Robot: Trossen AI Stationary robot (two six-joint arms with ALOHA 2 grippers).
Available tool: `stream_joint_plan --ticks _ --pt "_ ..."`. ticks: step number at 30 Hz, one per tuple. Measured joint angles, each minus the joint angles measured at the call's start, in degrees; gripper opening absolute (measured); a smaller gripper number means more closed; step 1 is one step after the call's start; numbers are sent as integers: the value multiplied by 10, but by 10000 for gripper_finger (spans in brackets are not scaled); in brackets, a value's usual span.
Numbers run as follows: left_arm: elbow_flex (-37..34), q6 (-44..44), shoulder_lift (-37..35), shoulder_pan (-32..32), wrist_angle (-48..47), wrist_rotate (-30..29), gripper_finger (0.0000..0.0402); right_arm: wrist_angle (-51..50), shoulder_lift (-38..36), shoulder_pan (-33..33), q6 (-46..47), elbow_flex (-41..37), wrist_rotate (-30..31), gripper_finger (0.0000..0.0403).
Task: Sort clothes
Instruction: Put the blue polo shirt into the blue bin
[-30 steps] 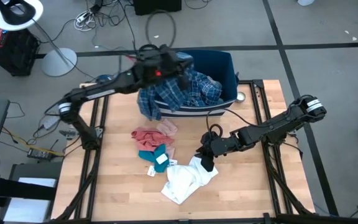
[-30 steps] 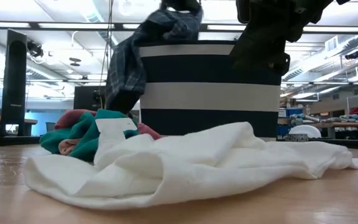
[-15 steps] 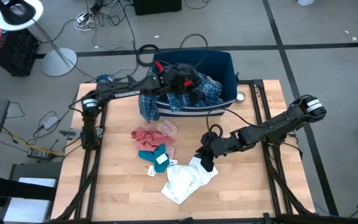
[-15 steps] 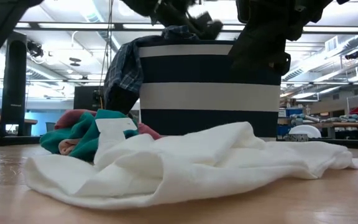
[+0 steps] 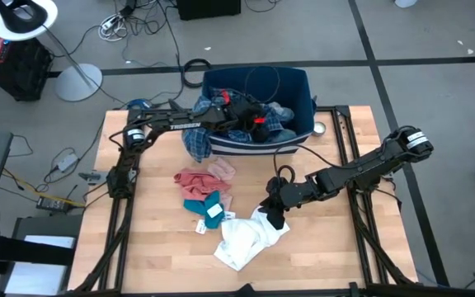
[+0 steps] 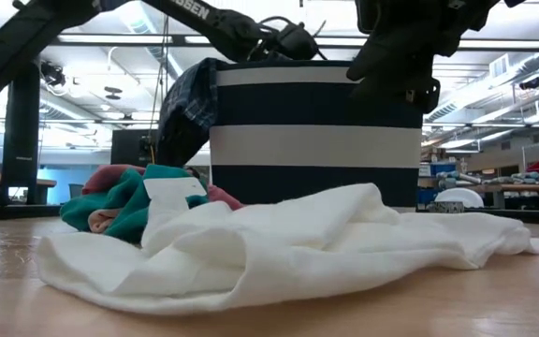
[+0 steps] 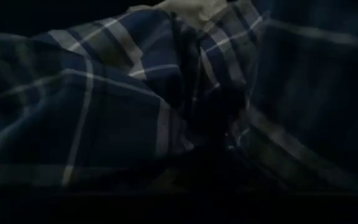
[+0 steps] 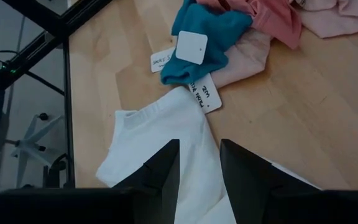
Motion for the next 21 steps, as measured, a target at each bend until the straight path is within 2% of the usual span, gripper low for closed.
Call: stream_joint_plan --ticks 5,8,15,21 --pt "1 -1 -1 0 -7 8 85 0 0 0 0 0 0 116" --pt "13 0 -12 -1 -24 11 106 1 0 0 0 0 0 116" --pt "92 -6 -42 -3 -102 39 112 2 0 0 -10 0 0 116" --pt "129 62 -65 -17 -172 50 113 1 0 -2 -20 0 0 116"
